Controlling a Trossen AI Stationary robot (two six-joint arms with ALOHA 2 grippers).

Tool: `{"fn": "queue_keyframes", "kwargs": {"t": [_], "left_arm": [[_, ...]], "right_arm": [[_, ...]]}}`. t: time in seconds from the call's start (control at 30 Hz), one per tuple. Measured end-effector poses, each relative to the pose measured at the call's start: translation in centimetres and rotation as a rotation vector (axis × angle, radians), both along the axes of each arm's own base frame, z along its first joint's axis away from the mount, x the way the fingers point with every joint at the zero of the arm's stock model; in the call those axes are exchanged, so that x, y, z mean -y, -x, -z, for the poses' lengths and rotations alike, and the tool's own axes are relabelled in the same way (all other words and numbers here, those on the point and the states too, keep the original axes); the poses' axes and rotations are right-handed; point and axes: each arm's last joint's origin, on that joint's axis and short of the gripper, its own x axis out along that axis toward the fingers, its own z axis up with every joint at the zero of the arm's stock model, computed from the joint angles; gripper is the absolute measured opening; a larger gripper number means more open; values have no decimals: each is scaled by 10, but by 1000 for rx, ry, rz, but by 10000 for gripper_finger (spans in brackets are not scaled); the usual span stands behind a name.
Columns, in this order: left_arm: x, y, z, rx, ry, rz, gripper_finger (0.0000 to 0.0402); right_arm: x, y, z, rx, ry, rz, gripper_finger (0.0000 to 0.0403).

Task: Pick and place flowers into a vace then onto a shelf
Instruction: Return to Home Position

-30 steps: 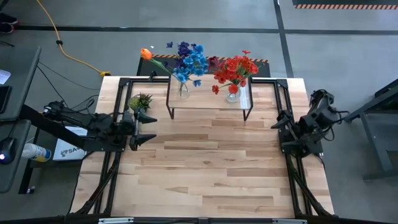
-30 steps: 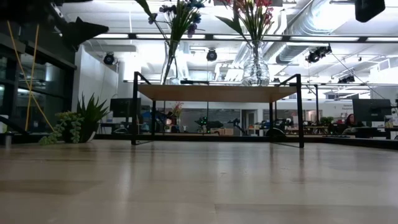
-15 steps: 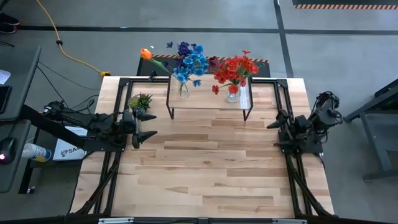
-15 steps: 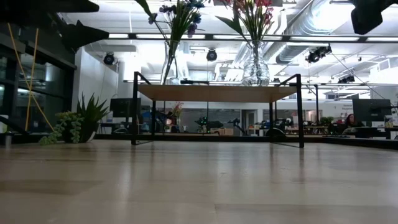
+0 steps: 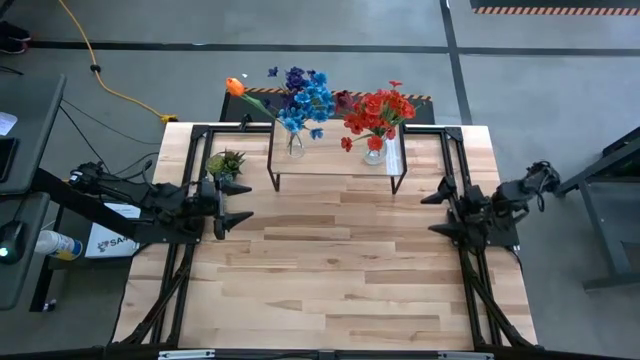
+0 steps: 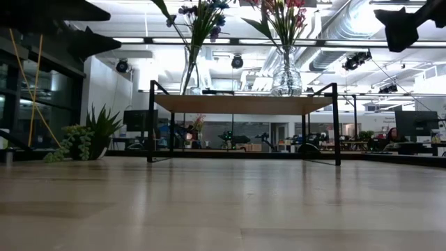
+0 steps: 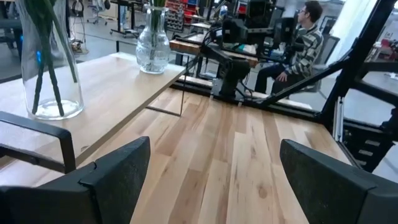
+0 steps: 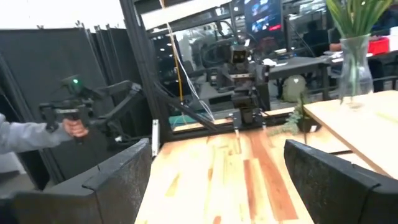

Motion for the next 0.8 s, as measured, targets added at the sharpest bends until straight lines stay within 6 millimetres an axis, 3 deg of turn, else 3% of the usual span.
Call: {"fn": "queue_keyframes", "kwargs": {"t": [0.27,0.43,0.67,0.8], "left_arm": [[-1,1,5,-49,-19,-14,390],[-1,0,20,-45,-21,-45,390],[-4,9,31,34,-44,-45,390],[-7,17,31,62,-74,-45,390]], "right_arm": [[6,-3,4,-36,23,11,351],[9,-6,8,-45,35,39,351],[6,-24,42,69,30,24,351],[6,-27,51,79,4,15,351]]}}
